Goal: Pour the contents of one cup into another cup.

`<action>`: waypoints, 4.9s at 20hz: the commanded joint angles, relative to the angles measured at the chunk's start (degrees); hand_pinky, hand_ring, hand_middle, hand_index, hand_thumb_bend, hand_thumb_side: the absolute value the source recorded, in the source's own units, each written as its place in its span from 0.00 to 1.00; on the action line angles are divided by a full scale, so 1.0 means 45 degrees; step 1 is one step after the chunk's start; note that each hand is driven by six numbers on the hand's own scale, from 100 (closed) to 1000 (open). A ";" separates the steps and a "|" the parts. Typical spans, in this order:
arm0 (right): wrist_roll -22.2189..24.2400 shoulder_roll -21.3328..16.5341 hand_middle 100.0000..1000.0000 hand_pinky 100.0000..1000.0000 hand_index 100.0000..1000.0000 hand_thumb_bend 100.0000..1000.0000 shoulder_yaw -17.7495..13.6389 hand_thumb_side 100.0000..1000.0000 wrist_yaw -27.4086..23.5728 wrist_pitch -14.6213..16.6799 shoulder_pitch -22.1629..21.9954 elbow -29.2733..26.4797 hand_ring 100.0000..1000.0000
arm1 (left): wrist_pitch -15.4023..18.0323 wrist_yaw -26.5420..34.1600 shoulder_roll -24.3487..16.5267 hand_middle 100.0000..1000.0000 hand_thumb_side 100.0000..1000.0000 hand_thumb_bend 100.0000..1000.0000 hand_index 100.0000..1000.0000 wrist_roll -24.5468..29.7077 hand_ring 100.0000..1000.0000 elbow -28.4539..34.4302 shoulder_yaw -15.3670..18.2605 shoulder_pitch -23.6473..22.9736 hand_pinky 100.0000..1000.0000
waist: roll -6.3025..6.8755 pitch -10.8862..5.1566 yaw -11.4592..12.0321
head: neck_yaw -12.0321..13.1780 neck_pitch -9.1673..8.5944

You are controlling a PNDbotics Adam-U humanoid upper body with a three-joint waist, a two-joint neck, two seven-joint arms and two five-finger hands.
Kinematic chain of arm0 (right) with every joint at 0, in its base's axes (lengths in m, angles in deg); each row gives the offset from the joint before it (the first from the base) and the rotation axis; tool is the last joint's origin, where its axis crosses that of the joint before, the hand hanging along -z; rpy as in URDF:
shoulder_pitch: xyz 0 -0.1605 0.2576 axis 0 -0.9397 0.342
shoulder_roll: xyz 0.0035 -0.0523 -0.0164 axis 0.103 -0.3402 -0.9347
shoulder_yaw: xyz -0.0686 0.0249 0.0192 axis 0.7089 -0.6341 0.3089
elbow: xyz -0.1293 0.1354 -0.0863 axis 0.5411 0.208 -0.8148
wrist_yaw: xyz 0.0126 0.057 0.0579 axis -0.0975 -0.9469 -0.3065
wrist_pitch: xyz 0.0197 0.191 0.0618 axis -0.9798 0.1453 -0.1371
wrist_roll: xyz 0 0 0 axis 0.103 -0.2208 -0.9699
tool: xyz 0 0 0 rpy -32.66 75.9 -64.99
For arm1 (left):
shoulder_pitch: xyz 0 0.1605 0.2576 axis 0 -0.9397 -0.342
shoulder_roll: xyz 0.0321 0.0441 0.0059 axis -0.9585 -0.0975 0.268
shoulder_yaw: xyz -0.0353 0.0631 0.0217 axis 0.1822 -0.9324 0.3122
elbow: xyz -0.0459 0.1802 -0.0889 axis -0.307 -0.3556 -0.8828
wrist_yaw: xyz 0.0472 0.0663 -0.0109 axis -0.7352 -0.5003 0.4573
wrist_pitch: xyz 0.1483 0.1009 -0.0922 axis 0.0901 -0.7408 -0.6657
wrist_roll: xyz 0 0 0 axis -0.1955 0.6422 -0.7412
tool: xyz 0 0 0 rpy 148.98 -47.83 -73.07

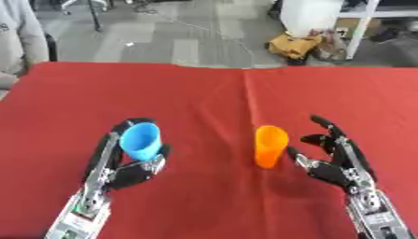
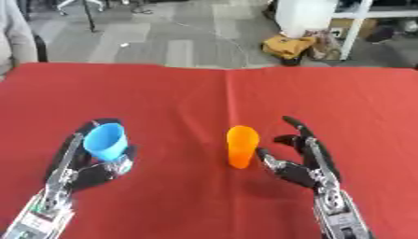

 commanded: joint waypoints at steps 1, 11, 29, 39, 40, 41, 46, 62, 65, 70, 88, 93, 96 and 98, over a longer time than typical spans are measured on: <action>0.0242 -0.0208 0.94 0.80 0.92 0.45 0.0080 0.07 0.0255 0.0184 0.0201 0.0098 0.65 | -0.0039 0.0071 -0.0055 0.45 0.00 0.33 0.71 0.0023 0.44 0.0434 -0.0001 0.0109 0.47 | 0.0030 -0.0235 0.0025 | -0.0041 -0.0070; 0.0787 -0.0227 0.95 0.82 0.93 0.46 0.0362 0.08 0.0626 0.0454 0.0665 0.0584 0.68 | -0.0073 0.0153 -0.0006 0.45 0.00 0.32 0.71 0.0089 0.44 0.0708 -0.0058 -0.0016 0.49 | 0.0080 -0.0283 0.0134 | -0.0161 -0.0073; 0.1422 -0.0269 0.95 0.83 0.93 0.47 0.0911 0.08 0.0565 0.0674 0.1522 0.1931 0.68 | -0.0122 0.0235 0.0071 0.44 0.00 0.33 0.71 0.0165 0.44 0.0863 -0.0113 -0.0043 0.49 | 0.0142 -0.0352 0.0220 | -0.0346 -0.0091; 0.1714 -0.0170 0.93 0.82 0.93 0.46 0.1190 0.08 0.0502 0.0799 0.2187 0.2710 0.67 | -0.0131 0.0278 0.0114 0.44 0.00 0.32 0.71 0.0178 0.44 0.0925 -0.0153 -0.0050 0.50 | 0.0179 -0.0381 0.0319 | -0.0495 -0.0098; 0.1732 -0.0150 0.93 0.81 0.93 0.46 0.1208 0.08 0.0511 0.0807 0.2254 0.2784 0.67 | -0.0133 0.0282 0.0118 0.44 0.00 0.32 0.71 0.0180 0.44 0.0930 -0.0158 -0.0052 0.50 | 0.0183 -0.0384 0.0328 | -0.0505 -0.0095; 0.1741 -0.0132 0.92 0.81 0.92 0.46 0.1221 0.08 0.0521 0.0814 0.2313 0.2855 0.65 | -0.0134 0.0286 0.0122 0.44 0.00 0.32 0.71 0.0181 0.44 0.0937 -0.0162 -0.0054 0.50 | 0.0185 -0.0386 0.0335 | -0.0517 -0.0093; 0.1721 -0.0046 0.89 0.79 0.90 0.47 0.1359 0.09 0.0597 0.0831 0.2587 0.3320 0.60 | -0.0135 0.0305 0.0151 0.44 0.00 0.32 0.71 0.0200 0.44 0.0979 -0.0194 -0.0052 0.50 | 0.0187 -0.0400 0.0391 | -0.0609 -0.0099; 0.1670 0.0335 0.70 0.69 0.78 0.29 0.1760 0.00 0.0918 0.1036 0.2787 0.4211 0.36 | -0.0163 0.0347 0.0154 0.44 0.00 0.32 0.71 0.0201 0.44 0.1087 -0.0223 -0.0018 0.50 | 0.0155 -0.0393 0.0459 | -0.0694 -0.0129; 0.1430 0.0291 0.68 0.69 0.77 0.26 0.1809 0.00 0.0790 0.1047 0.2797 0.3859 0.35 | -0.0195 0.0412 -0.0014 0.44 0.00 0.33 0.70 0.0206 0.44 0.1195 -0.0197 0.0108 0.50 | 0.0135 -0.0404 0.0469 | -0.0695 -0.0140; 0.1658 0.0182 0.66 0.68 0.76 0.24 0.2093 0.00 0.0352 0.0955 0.2826 0.2789 0.33 | -0.0424 0.0702 -0.0677 0.44 0.00 0.34 0.71 0.0392 0.44 0.1446 -0.0207 0.0603 0.49 | 0.0122 -0.0447 0.0503 | -0.0726 -0.0132; 0.4284 0.0457 0.66 0.68 0.75 0.24 0.4472 0.00 -0.0956 0.0784 0.3521 0.0561 0.34 | -0.1056 0.1806 -0.3139 0.43 0.00 0.40 0.70 0.1624 0.43 0.2300 -0.1098 0.3085 0.48 | 0.0218 -0.0617 0.0604 | -0.0942 -0.0188; 0.4964 0.0831 0.66 0.68 0.75 0.24 0.4859 0.00 -0.1436 0.0687 0.3757 0.0248 0.34 | -0.0900 0.1464 -0.3142 0.42 0.00 0.39 0.70 0.2004 0.42 0.2016 -0.1567 0.3947 0.47 | 0.0244 -0.0613 0.0594 | -0.1008 -0.0239; 0.5105 0.0916 0.66 0.68 0.75 0.24 0.4947 0.00 -0.1591 0.0613 0.3750 0.0096 0.34 | -0.0697 0.1078 -0.3073 0.41 0.00 0.39 0.70 0.2095 0.41 0.1815 -0.1655 0.4215 0.46 | 0.0234 -0.0600 0.0575 | -0.0995 -0.0260; 0.5193 0.0968 0.66 0.68 0.75 0.24 0.5022 0.00 -0.1696 0.0581 0.3748 -0.0018 0.34 | -0.0535 0.0705 -0.3005 0.40 0.00 0.39 0.69 0.2125 0.41 0.1649 -0.1713 0.4406 0.46 | 0.0227 -0.0593 0.0558 | -0.0979 -0.0263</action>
